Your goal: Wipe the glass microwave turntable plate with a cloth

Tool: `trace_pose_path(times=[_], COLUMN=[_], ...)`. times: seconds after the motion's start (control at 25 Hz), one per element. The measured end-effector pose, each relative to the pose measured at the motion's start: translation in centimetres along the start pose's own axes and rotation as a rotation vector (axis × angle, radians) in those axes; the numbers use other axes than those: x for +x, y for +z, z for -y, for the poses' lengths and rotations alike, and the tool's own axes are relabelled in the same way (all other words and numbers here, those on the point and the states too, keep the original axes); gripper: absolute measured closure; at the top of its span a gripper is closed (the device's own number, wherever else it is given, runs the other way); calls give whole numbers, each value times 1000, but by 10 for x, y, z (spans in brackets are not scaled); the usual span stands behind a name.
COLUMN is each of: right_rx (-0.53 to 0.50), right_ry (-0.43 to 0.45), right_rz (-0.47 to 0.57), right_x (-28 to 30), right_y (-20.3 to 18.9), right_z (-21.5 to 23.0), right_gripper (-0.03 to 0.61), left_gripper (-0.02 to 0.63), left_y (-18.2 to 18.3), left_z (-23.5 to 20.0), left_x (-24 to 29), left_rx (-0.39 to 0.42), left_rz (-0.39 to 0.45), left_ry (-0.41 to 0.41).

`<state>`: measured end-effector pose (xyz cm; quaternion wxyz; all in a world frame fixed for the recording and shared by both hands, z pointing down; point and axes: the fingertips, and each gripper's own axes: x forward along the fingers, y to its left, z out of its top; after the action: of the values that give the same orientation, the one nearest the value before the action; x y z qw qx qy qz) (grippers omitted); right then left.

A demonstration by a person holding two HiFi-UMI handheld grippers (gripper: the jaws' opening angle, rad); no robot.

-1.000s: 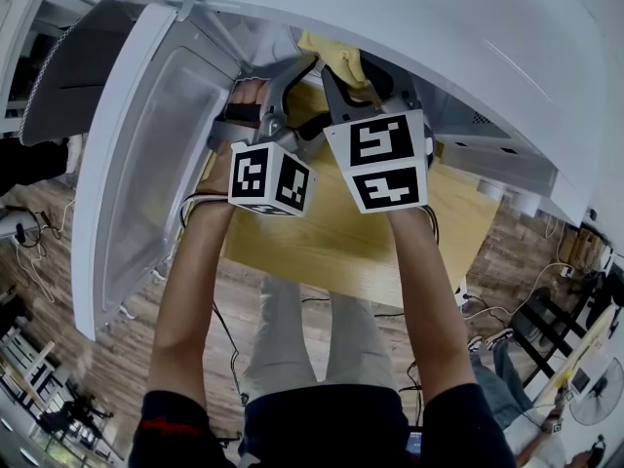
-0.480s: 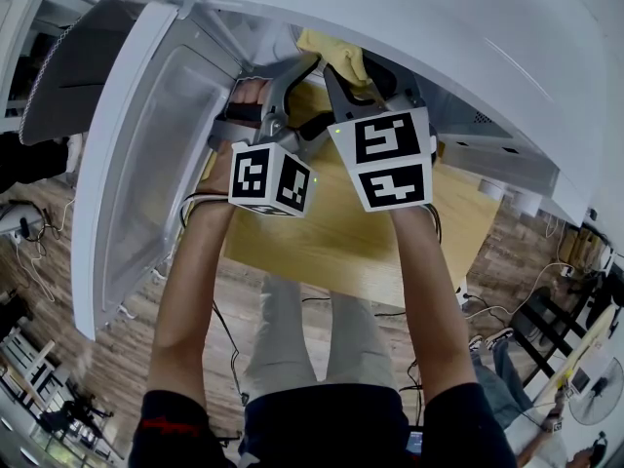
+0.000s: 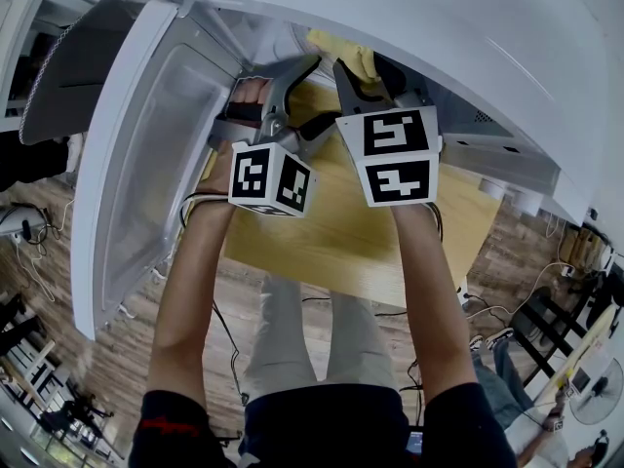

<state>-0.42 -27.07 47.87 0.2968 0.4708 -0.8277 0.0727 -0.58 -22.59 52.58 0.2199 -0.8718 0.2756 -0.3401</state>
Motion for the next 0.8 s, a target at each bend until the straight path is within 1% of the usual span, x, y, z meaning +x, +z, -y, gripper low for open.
trace_pose_path(times=[0.28,0.52,0.8], right_rx=[6,43,59], right_ry=[-54,-100,-147], right_rz=[-11,-21,-23], right_x=[-2,-7,-10], right_y=[-4,-11,-14], right_z=[15,35,43], right_gripper=[434,434,434], left_gripper=[198,198,198], left_y=[-1,-1,-1], left_z=[-1,-1,-1], left_x=[0,0,0], left_rx=[-7,-9,-9], left_rz=[-4,-5,-5], left_ry=[1,0,2])
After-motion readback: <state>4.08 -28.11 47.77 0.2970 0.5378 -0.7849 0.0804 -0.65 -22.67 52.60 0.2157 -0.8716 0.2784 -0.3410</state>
